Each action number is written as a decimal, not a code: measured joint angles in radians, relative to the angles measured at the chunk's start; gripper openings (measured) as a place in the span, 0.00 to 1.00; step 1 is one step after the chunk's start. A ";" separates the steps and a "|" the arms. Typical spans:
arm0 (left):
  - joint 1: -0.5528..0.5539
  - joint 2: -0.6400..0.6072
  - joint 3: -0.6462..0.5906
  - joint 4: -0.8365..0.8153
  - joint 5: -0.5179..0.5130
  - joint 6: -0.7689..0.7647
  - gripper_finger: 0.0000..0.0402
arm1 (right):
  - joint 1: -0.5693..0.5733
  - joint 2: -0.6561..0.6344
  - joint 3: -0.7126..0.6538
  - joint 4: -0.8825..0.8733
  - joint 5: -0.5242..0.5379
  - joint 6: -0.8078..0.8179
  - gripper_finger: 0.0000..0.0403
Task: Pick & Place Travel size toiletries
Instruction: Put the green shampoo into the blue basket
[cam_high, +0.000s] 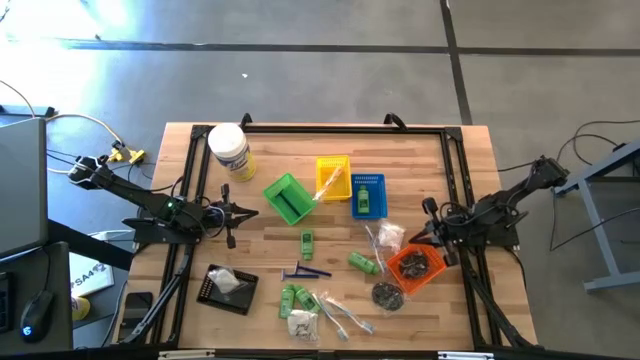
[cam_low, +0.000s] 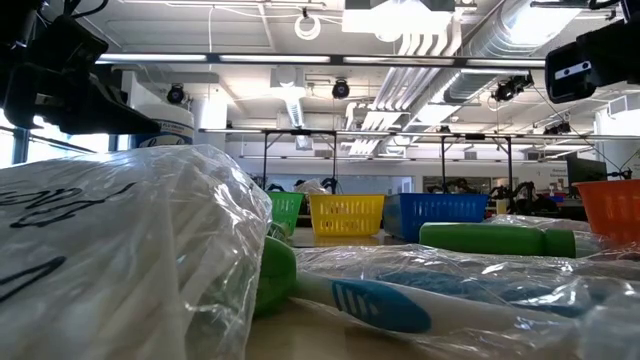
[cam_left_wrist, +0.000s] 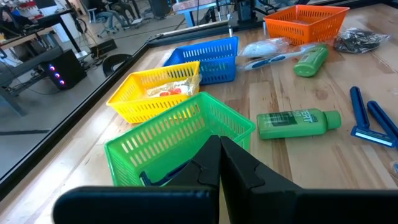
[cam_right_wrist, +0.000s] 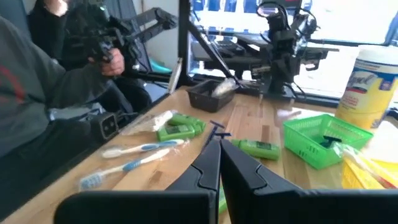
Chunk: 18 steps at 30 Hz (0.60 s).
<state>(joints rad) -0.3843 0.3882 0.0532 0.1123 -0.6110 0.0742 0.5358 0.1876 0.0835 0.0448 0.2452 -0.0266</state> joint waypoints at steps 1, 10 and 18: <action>0.000 0.000 0.000 0.000 0.000 0.000 0.00 | 0.000 -0.001 -0.008 -0.002 0.013 0.000 0.01; 0.000 0.000 0.000 0.000 0.000 0.000 0.00 | -0.002 -0.001 -0.070 0.076 0.091 0.040 0.01; 0.000 0.000 0.000 0.001 0.000 -0.001 0.00 | -0.002 0.006 -0.070 0.132 0.121 0.030 0.01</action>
<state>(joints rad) -0.3843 0.3883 0.0532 0.1131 -0.6109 0.0731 0.5343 0.1937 0.0138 0.1771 0.3658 0.0036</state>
